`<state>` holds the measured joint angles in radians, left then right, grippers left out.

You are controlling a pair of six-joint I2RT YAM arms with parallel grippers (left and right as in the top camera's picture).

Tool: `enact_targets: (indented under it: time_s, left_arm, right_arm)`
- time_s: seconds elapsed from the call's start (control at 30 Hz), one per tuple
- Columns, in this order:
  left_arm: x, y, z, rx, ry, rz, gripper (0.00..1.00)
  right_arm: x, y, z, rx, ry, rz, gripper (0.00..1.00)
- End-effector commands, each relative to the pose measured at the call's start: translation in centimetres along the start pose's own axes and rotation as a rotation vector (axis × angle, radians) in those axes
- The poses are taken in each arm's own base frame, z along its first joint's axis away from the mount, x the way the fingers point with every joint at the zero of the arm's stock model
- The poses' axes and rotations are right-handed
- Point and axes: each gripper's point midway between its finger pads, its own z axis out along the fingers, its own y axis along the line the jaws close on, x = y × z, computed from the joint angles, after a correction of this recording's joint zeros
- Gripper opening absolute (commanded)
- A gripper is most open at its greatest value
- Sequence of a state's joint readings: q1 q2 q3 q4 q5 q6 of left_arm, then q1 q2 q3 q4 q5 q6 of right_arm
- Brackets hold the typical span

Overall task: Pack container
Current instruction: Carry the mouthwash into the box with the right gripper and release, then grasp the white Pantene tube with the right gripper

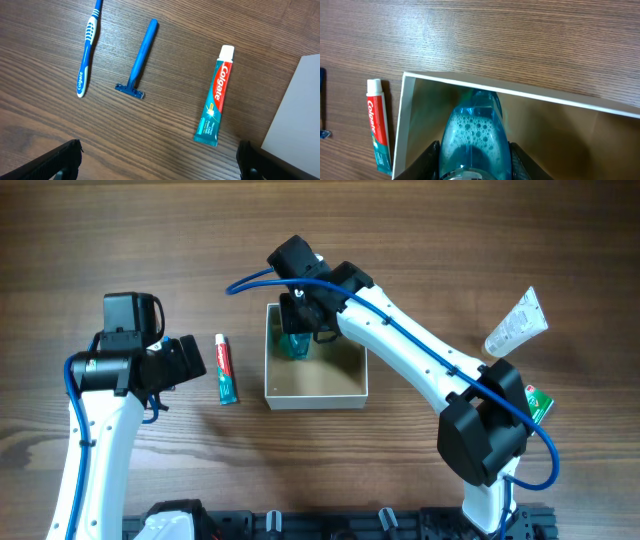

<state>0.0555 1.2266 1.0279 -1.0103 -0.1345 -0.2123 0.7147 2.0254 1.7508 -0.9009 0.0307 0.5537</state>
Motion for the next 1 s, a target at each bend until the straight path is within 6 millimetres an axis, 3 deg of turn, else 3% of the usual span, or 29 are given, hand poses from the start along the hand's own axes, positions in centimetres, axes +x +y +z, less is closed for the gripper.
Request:
enact_targets:
  time_s: [0.0,0.07,0.37,0.47,0.6,0.67,0.7,0.77,0.87,0.97]
  left_arm:
    - [-0.7,0.5,-0.3,-0.022,-0.02,-0.022,1.0]
    - [-0.7,0.5,-0.3,-0.022,-0.02,-0.022,1.0]
    - [-0.7,0.5,-0.3,-0.022,-0.02,-0.022,1.0]
    - [-0.8,0.5,-0.3,-0.021,-0.022,-0.022,1.0]
    - [-0.9,0.4,-0.3,-0.02,-0.029,-0.023,1.0]
    - [-1.0,0.4,-0.3,-0.019,-0.03,-0.023,1.0]
    - [-1.0,0.4,-0.3,-0.019,-0.031,-0.023,1.0]
    - [-1.0,0.4,-0.3,-0.019,-0.031,-0.023,1.0]
    - [-1.0,0.4,-0.3,-0.019,-0.03,-0.024,1.0]
    - [-1.0,0.4,-0.3,-0.019,-0.031,-0.023,1.0]
  right_arm:
    - [0.0,1.2,-0.2,-0.053,0.007,-0.035,0.57]
    - [0.0,1.3,-0.2,-0.053,0.008,-0.043,0.66]
    - [0.1,1.7,-0.6,-0.075,0.009,-0.119,0.67]
    - [-0.6,2.9,-3.3,-0.127,-0.045,-0.235,0.67]
    - [-2.9,4.2,-10.5,-0.172,-0.218,-0.364,0.68]
    - [-5.3,-0.9,-14.8,0.032,-0.364,-0.162,0.7]
    - [-6.0,-5.4,-16.8,0.175,-0.424,0.018,0.79]
    - [-5.8,-11.1,-19.4,0.275,-0.447,0.223,0.84]
    - [-5.1,-17.8,-22.6,0.311,-0.435,0.356,0.88]
    - [-3.3,-24.9,-24.4,0.371,-0.344,0.343,0.91]
